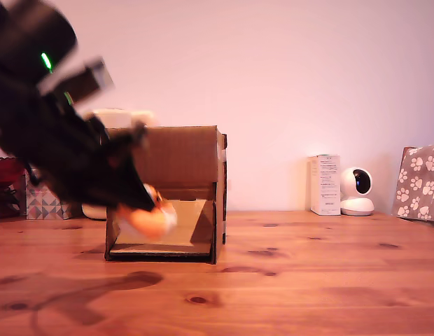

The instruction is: Drop the footbag into the cardboard dice tower

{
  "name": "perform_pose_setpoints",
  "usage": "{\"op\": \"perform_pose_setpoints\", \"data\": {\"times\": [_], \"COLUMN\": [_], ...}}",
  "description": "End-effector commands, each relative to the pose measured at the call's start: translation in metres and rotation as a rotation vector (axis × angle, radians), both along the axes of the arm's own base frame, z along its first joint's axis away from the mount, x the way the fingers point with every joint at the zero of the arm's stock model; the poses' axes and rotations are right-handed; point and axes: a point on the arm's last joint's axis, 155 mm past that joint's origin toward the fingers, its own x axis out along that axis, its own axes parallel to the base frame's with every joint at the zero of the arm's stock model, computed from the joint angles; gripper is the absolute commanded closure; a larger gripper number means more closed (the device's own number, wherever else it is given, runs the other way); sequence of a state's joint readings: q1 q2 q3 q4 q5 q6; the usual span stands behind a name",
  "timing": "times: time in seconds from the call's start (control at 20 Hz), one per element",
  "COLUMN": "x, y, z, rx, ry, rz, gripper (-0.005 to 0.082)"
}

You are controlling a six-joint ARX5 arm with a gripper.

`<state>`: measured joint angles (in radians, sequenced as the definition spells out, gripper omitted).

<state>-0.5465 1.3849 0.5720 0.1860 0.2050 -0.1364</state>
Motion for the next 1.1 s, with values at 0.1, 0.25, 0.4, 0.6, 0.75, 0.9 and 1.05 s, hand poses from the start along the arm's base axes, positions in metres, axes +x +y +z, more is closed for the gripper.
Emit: {"op": "perform_pose_setpoints", "data": {"times": [0.1, 0.25, 0.4, 0.6, 0.75, 0.9, 1.05], "x": [-0.015, -0.022, -0.025, -0.019, -0.009, 0.007, 0.024], "y": [0.009, 0.014, 0.016, 0.015, 0.011, 0.01, 0.0], "z": [0.033, 0.076, 0.119, 0.162, 0.181, 0.188, 0.182], "rx": [-0.026, -0.084, -0.156, -0.229, -0.259, -0.272, -0.227], "ry": [-0.038, -0.135, -0.258, -0.414, -0.511, -0.57, -0.586], "rz": [0.002, 0.002, 0.006, 0.009, 0.013, 0.049, 0.038], "gripper": [0.0696, 0.0695, 0.0695, 0.0695, 0.0695, 0.0695, 0.0695]}}
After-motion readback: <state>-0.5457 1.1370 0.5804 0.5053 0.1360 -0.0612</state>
